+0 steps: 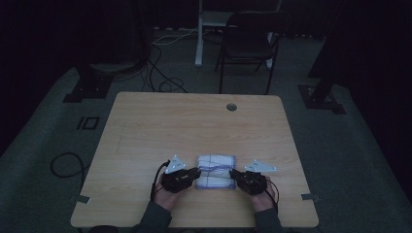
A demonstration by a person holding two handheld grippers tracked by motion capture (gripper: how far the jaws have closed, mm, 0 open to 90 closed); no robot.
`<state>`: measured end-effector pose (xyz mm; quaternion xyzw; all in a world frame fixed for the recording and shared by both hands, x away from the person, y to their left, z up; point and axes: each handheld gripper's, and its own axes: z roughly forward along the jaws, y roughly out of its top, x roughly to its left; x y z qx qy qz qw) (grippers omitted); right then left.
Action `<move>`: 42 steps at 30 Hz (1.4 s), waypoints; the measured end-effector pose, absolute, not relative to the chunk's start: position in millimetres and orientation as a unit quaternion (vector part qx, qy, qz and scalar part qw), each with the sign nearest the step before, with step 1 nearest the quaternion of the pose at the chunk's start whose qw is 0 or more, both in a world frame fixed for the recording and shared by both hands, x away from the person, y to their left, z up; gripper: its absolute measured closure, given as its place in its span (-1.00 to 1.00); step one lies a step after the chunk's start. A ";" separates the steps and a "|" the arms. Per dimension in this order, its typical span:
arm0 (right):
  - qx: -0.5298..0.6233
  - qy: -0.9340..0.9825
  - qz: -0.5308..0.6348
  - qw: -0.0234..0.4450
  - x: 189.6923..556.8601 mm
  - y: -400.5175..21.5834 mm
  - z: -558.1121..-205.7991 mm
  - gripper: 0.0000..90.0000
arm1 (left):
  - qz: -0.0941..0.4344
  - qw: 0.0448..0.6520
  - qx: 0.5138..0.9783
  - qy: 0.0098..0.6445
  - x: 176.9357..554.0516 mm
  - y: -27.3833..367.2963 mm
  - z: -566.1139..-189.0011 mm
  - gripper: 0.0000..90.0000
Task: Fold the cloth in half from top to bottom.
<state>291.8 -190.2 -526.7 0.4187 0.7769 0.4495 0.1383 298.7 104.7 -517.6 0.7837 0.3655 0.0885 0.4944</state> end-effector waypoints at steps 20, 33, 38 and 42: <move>0.427 0.772 0.444 0.156 288.0 -194.1 -527.4 0.48 | 0.097 0.471 0.794 0.373 324.7 97.2 -521.6 0.65; 0.446 0.746 0.460 0.182 295.7 -210.2 -518.2 0.29 | 0.094 0.452 0.812 0.358 297.5 94.6 -539.2 0.59; 0.445 0.751 0.450 0.190 312.1 -213.2 -518.4 0.29 | 0.099 0.455 0.810 0.357 294.7 100.9 -537.6 0.56; 0.446 0.755 0.435 0.205 320.8 -214.7 -519.9 0.29 | 0.107 0.461 0.802 0.365 300.0 106.4 -532.9 0.53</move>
